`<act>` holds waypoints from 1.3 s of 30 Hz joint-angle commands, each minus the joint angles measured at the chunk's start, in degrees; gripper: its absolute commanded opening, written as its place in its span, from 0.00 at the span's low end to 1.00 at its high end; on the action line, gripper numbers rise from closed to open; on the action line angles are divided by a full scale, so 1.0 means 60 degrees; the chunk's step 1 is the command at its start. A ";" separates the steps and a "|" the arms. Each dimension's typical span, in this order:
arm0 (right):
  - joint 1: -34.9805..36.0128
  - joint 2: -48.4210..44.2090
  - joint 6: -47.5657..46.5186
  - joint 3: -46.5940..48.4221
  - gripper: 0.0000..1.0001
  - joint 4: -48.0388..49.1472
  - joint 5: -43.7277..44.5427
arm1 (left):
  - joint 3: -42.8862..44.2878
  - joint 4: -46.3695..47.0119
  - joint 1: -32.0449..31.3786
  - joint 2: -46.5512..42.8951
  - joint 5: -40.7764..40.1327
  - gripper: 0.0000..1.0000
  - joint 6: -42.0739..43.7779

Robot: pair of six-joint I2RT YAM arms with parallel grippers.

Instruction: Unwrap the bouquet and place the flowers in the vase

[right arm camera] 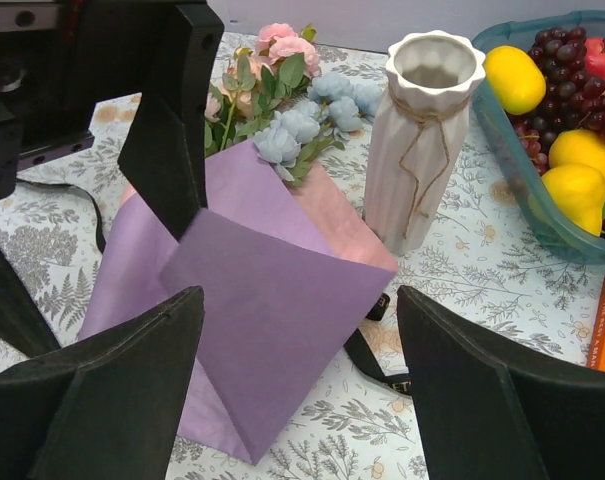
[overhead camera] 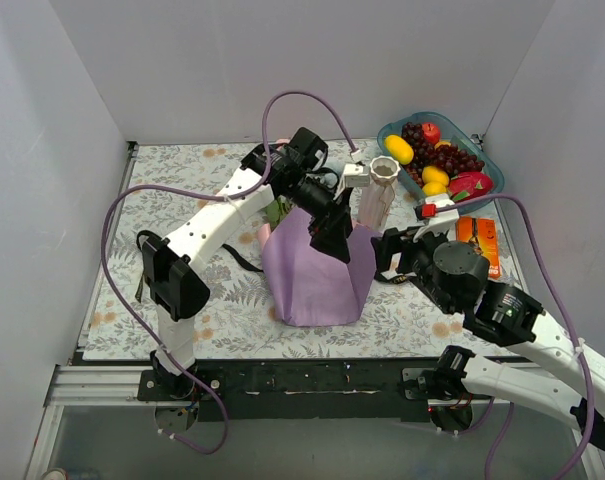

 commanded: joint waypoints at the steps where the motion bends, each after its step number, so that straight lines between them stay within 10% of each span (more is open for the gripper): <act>1: 0.0035 0.0267 -0.0283 0.0411 0.85 0.0076 0.0109 | -0.0747 0.1864 0.0670 -0.0869 -0.0437 0.89 -0.1459; 9: 0.0049 0.0780 -0.0371 0.0689 0.85 0.0836 -0.0491 | -0.1307 0.2087 0.1829 -0.0989 0.1206 0.98 -0.2019; 16: 0.0049 0.0664 -0.0371 0.0734 0.85 0.0736 -0.0507 | -0.2579 0.4269 0.2562 -0.1077 -0.2407 0.98 -0.2547; 25: 0.0049 -0.0376 -0.0034 0.0471 0.84 0.0018 -0.0419 | -0.3476 0.5721 0.3631 0.0329 -0.2252 0.98 -0.2620; 39: 0.0049 -0.0670 0.0186 0.0075 0.83 -0.0071 -0.0448 | -0.2874 0.5443 0.3704 0.1692 -0.2061 0.70 -0.2240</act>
